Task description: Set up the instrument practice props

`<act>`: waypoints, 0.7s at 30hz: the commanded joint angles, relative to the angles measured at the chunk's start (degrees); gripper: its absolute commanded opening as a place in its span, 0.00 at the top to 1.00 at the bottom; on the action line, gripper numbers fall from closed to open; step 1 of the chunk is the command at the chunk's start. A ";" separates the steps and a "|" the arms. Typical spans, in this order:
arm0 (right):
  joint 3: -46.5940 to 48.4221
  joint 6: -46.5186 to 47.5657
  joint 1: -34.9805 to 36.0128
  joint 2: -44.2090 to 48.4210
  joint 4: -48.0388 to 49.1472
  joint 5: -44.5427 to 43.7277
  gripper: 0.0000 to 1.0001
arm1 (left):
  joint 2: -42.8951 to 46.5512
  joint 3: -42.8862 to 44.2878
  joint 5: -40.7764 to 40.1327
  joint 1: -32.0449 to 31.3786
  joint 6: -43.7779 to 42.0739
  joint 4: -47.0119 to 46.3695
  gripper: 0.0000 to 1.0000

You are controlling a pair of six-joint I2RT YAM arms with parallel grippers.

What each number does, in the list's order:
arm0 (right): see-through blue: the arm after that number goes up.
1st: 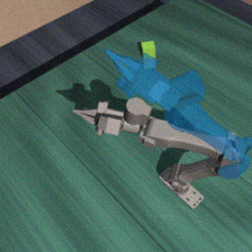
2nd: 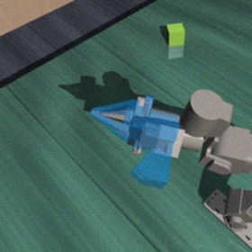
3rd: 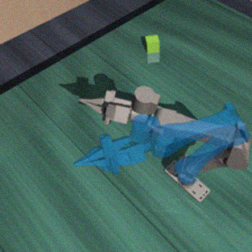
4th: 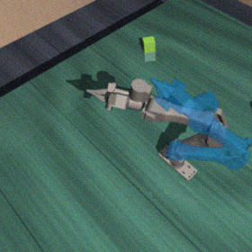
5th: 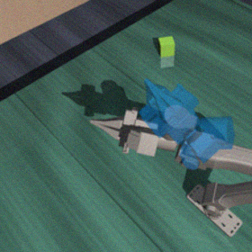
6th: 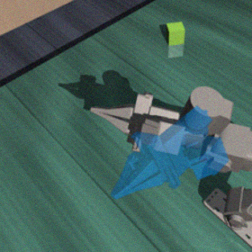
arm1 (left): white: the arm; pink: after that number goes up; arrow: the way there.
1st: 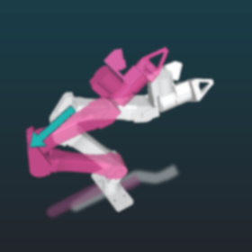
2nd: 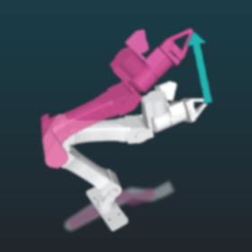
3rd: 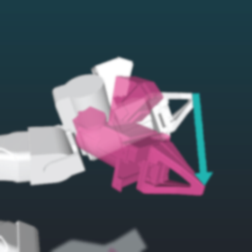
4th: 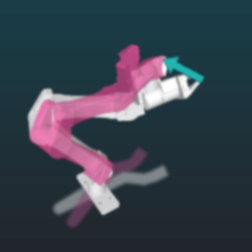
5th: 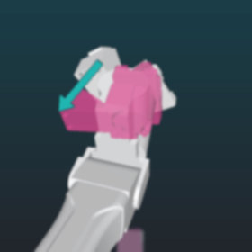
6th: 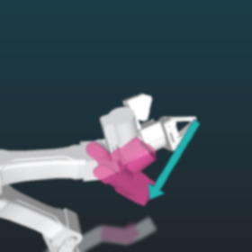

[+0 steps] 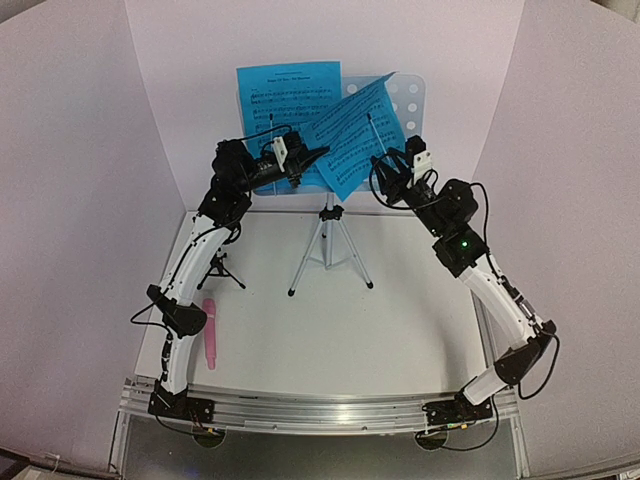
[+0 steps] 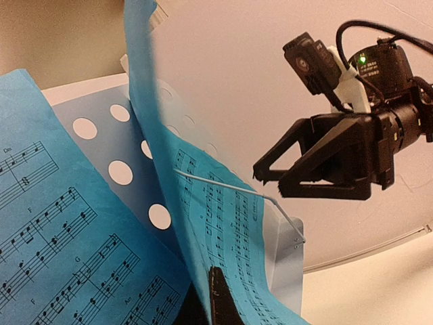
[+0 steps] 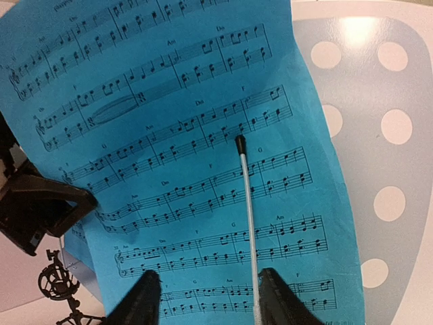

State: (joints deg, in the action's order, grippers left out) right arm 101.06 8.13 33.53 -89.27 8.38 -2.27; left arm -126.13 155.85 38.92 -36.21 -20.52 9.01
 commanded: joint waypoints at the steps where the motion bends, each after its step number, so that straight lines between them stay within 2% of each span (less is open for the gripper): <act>1: 4.46 -2.10 0.40 3.77 -3.59 2.31 0.43 | 1.33 -0.37 -0.06 0.00 -2.03 -0.98 1.00; 5: 12.50 0.47 0.40 0.89 -8.73 0.19 0.38 | 2.35 -0.92 0.24 0.00 -2.43 -0.93 0.97; 9: 21.95 2.15 0.25 -3.80 -17.27 -5.11 0.35 | 3.92 -1.73 0.03 -0.02 -3.15 -0.18 0.78; 11: 24.18 0.85 -0.39 -4.59 -20.27 -7.55 0.34 | 4.64 -1.95 -0.40 -0.01 -3.12 0.56 0.73; 15: 22.36 -6.66 -3.47 -3.61 -25.30 -7.73 0.35 | 6.22 -2.21 -1.21 0.00 -2.97 1.73 0.70; 21: 15.85 -15.83 -8.76 0.75 -31.33 -2.18 0.37 | 7.83 -2.43 -2.20 0.00 -3.55 3.71 0.68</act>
State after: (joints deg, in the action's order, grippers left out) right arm 120.43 0.02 27.86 -91.58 -16.33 -7.16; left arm -123.38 153.27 38.08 -36.23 -23.20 11.15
